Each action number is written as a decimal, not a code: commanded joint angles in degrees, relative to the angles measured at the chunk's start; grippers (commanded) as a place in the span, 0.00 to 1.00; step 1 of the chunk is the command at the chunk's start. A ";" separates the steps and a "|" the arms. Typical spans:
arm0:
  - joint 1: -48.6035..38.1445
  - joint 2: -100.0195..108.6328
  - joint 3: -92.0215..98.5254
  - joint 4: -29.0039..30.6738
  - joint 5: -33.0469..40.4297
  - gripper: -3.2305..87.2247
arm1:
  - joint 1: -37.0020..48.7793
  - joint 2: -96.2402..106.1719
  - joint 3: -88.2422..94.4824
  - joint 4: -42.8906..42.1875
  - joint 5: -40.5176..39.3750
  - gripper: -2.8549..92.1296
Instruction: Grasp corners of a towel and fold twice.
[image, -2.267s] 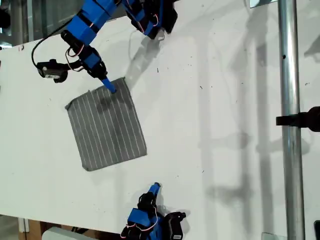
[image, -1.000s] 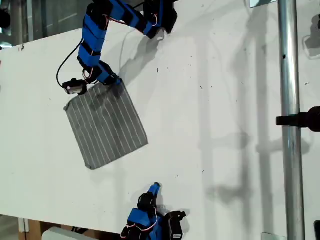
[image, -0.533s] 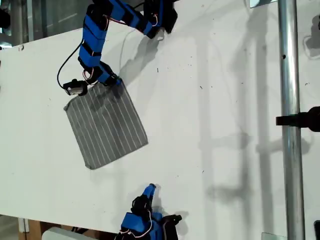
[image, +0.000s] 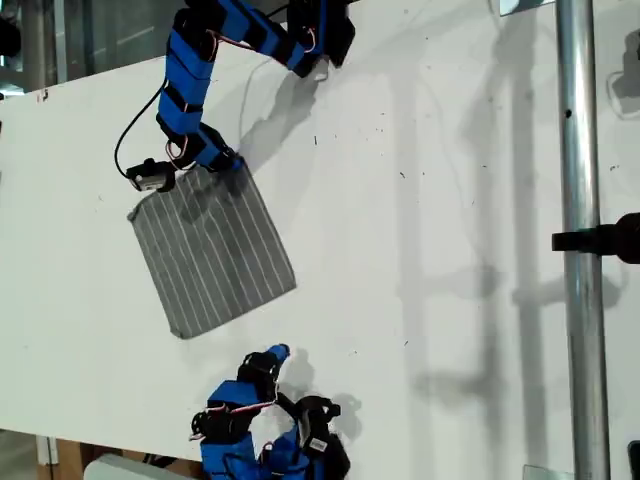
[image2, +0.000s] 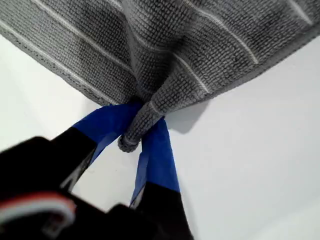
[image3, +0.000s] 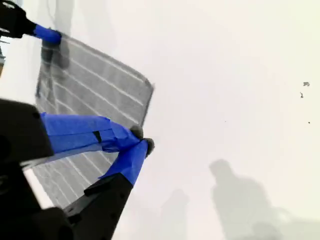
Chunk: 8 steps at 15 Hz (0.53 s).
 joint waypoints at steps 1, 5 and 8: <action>-2.37 -12.66 -17.40 2.81 7.21 0.00 | -0.70 0.18 -1.49 -1.05 0.35 0.03; -6.77 -22.50 -30.32 4.31 24.26 0.23 | -0.70 0.18 -1.32 -1.05 0.35 0.03; -10.20 -28.74 -39.46 9.23 36.74 0.50 | -0.70 0.18 -1.23 -1.05 0.35 0.03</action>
